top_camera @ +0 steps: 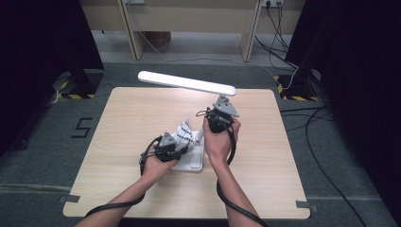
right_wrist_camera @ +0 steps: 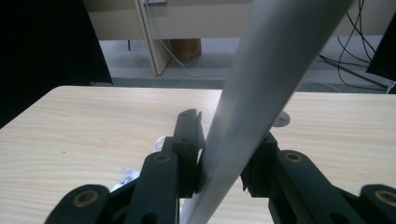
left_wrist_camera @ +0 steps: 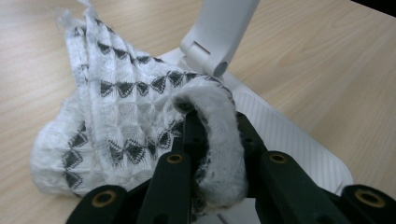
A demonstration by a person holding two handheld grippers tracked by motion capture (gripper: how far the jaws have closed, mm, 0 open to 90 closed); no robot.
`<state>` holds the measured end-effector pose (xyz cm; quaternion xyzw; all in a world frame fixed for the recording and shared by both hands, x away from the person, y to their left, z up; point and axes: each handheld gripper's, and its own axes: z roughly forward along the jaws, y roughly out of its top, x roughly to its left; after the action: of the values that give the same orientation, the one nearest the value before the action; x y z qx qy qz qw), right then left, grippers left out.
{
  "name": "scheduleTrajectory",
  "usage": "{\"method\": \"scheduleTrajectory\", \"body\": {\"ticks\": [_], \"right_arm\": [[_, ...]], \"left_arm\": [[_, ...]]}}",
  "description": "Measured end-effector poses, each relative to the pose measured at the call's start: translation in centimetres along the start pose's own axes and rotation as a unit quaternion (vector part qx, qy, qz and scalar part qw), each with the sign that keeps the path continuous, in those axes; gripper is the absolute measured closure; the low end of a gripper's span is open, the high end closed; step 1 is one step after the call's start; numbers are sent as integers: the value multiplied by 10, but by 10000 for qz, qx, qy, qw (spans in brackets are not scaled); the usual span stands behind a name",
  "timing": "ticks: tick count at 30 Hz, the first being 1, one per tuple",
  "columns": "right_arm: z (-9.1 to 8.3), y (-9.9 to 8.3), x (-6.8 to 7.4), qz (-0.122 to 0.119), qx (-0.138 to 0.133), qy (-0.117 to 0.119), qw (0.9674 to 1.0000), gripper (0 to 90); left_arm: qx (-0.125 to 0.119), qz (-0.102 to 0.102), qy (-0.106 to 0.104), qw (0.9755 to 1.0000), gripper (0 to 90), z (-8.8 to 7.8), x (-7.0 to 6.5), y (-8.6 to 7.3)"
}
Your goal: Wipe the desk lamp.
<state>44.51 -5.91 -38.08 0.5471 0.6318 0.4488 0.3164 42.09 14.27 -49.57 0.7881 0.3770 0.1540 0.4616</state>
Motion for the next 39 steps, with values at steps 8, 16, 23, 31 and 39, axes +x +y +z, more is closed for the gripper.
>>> {"method": "scheduleTrajectory", "body": {"ticks": [8, 16, 23, 31, 39], "right_arm": [[0, 0, 0, 9, 8, 7, 10000, 715], [0, 0, 0, -8, 0, 5, 10000, 716], [0, 0, -1, 1, 8, 5, 10000, 717], [1, 0, 2, -3, -5, -52, 10000, 720], [1, 0, 2, 10, 6, -62, 10000, 721]], "left_arm": [[-180, 16, 268, 9995, 789, 1, 15, 14], [-101, 84, 411, 9991, 789, 13, 31, 17], [112, -13, 331, 9994, 790, 15, 32, 7], [273, 73, 246, 9993, 789, 13, 30, 5], [315, 196, 201, 9991, 789, 11, 26, 2]]}}
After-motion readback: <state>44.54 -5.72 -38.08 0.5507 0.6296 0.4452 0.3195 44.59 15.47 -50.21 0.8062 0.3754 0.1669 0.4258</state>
